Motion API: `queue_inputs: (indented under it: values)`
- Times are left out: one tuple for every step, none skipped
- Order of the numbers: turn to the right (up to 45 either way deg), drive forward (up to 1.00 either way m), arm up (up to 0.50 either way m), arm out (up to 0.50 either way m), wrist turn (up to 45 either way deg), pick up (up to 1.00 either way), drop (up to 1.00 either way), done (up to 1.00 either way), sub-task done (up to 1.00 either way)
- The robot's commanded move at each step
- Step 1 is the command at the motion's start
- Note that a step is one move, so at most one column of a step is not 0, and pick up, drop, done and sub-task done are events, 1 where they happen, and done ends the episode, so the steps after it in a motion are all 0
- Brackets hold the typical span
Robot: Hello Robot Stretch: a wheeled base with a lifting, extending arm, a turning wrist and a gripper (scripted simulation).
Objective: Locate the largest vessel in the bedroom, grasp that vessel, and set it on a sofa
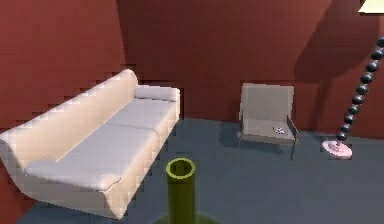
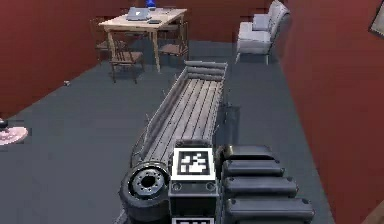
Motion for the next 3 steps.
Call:
queue_inputs:
  values:
    - [0.0,1.00,0.00,0.00,0.0,0.00,0.00,0.00,0.00]
    - [3.0,0.00,0.00,0.00,0.0,0.00,0.00,0.00,0.00]
    - [0.0,0.60,0.00,0.00,0.0,0.00,0.00,0.00,0.00]
